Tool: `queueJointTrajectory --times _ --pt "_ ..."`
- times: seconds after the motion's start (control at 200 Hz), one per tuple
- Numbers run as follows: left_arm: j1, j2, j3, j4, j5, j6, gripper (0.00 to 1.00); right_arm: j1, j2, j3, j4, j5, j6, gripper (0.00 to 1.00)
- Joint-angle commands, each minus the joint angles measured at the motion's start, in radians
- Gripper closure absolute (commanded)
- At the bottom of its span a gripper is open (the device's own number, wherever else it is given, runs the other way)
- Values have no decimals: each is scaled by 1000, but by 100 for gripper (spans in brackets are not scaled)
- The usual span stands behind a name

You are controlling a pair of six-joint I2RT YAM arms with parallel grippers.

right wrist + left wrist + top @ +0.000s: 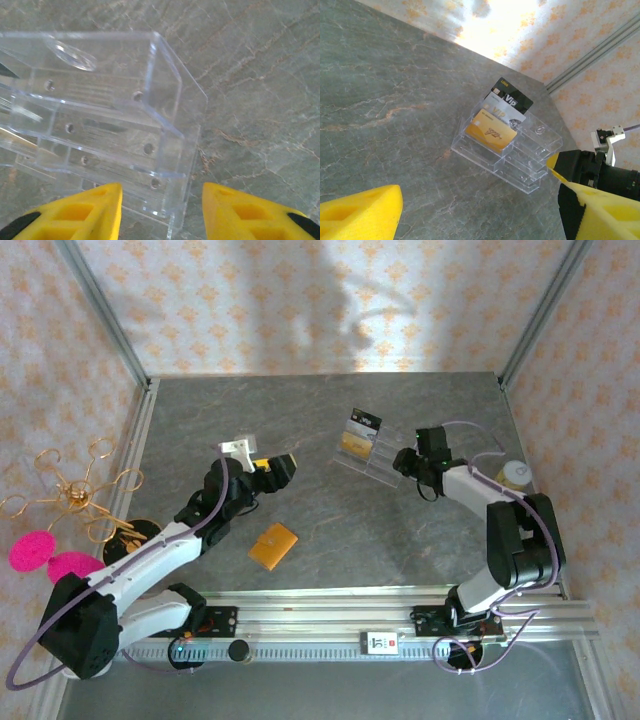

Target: Take the credit cards out of the card holder

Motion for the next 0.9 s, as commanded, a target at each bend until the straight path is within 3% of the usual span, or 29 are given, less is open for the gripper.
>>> queueJointTrajectory --times 0.0,0.325,0.711,0.891 --pt "-3 1 31 -12 15 3 19 0 18 -10 35 7 8 57" --pt "-4 -2 29 -16 22 -2 19 0 50 -19 102 21 47 65" --pt "-5 -8 28 -18 25 -5 20 0 2 -49 156 24 88 67" --pt "-3 -2 27 -11 25 -8 20 0 46 -19 103 71 89 70"
